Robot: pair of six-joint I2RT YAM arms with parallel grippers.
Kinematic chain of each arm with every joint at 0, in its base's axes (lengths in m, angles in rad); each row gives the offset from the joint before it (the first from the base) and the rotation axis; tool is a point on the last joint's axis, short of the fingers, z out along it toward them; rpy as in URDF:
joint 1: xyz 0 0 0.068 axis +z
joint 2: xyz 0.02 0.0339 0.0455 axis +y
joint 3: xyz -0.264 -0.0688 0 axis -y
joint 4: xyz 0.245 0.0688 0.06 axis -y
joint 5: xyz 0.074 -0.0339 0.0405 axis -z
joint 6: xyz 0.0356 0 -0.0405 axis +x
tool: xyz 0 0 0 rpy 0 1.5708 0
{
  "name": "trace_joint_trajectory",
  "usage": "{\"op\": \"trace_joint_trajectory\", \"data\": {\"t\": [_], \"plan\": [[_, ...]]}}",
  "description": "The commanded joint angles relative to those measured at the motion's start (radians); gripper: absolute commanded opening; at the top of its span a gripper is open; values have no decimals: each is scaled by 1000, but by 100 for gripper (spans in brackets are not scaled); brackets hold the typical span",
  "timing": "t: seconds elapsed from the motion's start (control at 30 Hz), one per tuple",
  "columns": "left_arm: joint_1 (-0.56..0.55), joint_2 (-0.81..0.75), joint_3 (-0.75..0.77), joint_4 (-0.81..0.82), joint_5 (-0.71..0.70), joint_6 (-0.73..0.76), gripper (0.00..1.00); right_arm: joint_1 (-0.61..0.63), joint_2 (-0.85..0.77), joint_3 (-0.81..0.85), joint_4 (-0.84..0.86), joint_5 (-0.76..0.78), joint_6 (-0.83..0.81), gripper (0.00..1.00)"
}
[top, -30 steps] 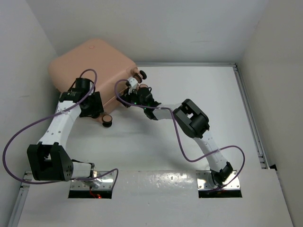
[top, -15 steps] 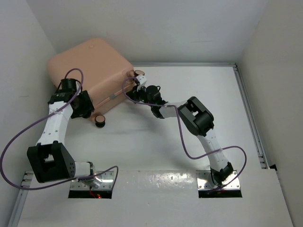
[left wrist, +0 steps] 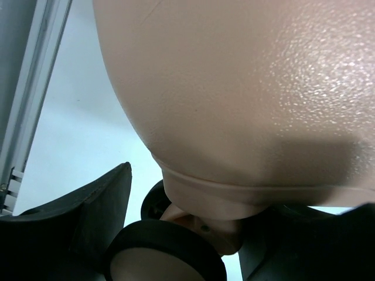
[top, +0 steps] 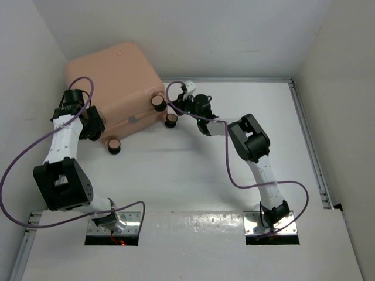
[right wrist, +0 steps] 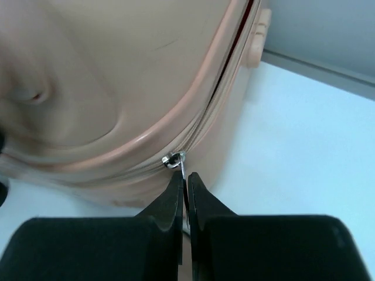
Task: Pack the luggage
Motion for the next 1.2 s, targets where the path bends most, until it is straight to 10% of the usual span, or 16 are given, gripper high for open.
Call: {"op": "trace_joint_trajectory", "data": {"t": [0.0,0.43,0.8,0.83,0.9,0.97,1.17], "plan": [[87,118,-31,104,-285,38,0,-162,70,132,-20,158,-7,0],[59,261,4,256,-331,105,0,-133,524,829,-116,200,-154,0],[11,201,-49,310,-141,114,0,-50,567,788,73,119,-154,0],[11,185,-49,310,-106,127,8,-38,525,749,111,109,-146,0],[22,102,-58,310,42,186,72,-21,479,647,155,71,-108,0],[22,21,-58,310,100,214,100,-4,456,619,181,55,-92,0],[-41,-263,-12,263,203,239,100,67,408,601,220,-40,-57,0]]}}
